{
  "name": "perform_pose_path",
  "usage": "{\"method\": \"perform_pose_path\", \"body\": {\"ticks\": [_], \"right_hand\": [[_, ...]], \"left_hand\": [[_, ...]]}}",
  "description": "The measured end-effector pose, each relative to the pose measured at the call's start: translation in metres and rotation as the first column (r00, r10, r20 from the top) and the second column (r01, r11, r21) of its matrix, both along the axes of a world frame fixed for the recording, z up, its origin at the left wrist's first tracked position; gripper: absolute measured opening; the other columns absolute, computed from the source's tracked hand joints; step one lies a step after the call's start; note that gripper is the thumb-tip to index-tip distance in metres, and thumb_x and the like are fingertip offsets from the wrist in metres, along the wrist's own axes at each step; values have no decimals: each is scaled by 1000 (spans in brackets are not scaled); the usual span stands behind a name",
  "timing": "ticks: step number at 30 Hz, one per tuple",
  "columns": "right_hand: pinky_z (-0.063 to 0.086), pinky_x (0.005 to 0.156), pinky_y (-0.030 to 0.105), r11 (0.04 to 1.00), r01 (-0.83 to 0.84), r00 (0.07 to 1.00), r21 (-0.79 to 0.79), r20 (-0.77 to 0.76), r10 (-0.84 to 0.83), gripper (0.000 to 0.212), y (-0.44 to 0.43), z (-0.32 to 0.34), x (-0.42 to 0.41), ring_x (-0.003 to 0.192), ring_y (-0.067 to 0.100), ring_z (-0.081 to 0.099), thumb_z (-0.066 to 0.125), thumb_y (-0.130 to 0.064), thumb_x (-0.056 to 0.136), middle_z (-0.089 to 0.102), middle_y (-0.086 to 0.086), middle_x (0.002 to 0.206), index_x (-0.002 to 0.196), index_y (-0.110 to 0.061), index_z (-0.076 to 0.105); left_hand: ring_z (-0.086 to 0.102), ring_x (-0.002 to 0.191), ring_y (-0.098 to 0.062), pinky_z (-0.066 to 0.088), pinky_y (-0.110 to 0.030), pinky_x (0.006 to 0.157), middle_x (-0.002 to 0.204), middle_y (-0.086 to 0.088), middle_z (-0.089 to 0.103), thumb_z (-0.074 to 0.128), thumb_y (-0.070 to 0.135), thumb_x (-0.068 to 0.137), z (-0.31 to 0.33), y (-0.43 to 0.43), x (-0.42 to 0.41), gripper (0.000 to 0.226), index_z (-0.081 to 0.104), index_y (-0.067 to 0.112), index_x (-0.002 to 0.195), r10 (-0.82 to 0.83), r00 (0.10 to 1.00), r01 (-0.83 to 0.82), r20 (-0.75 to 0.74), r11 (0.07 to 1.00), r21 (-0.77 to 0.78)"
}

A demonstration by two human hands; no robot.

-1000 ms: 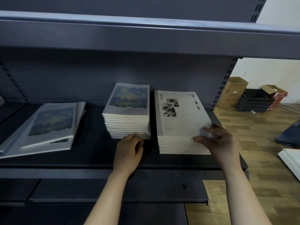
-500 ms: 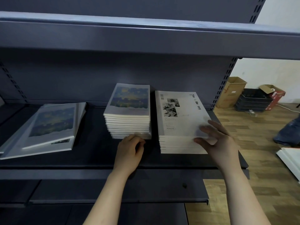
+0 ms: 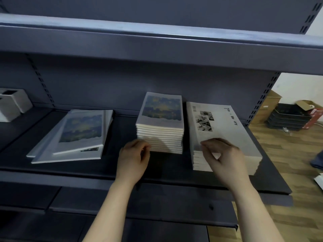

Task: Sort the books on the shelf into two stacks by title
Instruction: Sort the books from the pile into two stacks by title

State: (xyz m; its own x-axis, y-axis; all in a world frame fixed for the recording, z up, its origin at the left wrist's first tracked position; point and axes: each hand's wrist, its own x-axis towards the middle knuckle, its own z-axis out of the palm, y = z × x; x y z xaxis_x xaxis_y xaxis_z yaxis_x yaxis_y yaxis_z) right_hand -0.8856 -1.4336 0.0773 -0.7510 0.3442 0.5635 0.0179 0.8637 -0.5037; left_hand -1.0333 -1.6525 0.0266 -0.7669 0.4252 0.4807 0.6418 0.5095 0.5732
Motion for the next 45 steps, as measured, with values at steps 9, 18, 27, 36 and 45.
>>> {"method": "perform_pose_path", "body": {"ticks": [9, 18, 27, 36, 45], "right_hand": [[45, 78, 17, 963, -268, 959, 35, 107, 263, 17, -76, -15, -56, 89, 3, 59, 56, -26, 87, 66, -11, 92, 93, -20, 71], [49, 74, 23, 974, -227, 949, -17, 222, 225, 10, -105, -54, -89, 86, 4, 59, 63, -21, 87, 62, -13, 92, 93, -26, 69], [44, 78, 21, 983, -167, 970, 74, 191, 150, 13, -114, -74, -100, 92, 11, 54, 71, -11, 79, 59, -9, 92, 88, -21, 72], [40, 80, 14, 980, -193, 967, 44, 179, 183, 14, -114, -71, -101, 93, 8, 54, 69, -13, 81, 58, -12, 93, 91, -22, 71], [52, 72, 21, 903, -231, 972, -362, -35, 234, 19, -129, -29, -92, 84, 2, 65, 62, -23, 91, 68, -10, 91, 109, -29, 65]], "left_hand": [[59, 85, -31, 50, -43, 73, 89, -7, 66, 48, 27, 81, 9, -77, -46, 27, 69, 16, 92, 247, 967, -252, -57, 962, -103], [46, 109, -41, 40, -48, 87, 115, -17, 57, 54, 27, 91, 7, -157, -90, 25, 65, 15, 110, 567, 823, -533, 30, 789, -304], [56, 101, -35, 45, -37, 79, 106, -18, 62, 79, 43, 69, 18, -168, -112, 53, 65, 6, 105, 551, 806, -531, 216, 834, -150], [61, 83, -33, 54, -42, 62, 85, -5, 59, 55, 27, 93, 19, -162, -117, 18, 51, 13, 102, 342, 821, -478, 457, 850, 223], [60, 60, -12, 41, -26, 36, 79, 8, 61, 35, 22, 101, 55, -105, -54, 17, 48, 32, 105, -226, 838, -309, 497, 556, 772]]}}
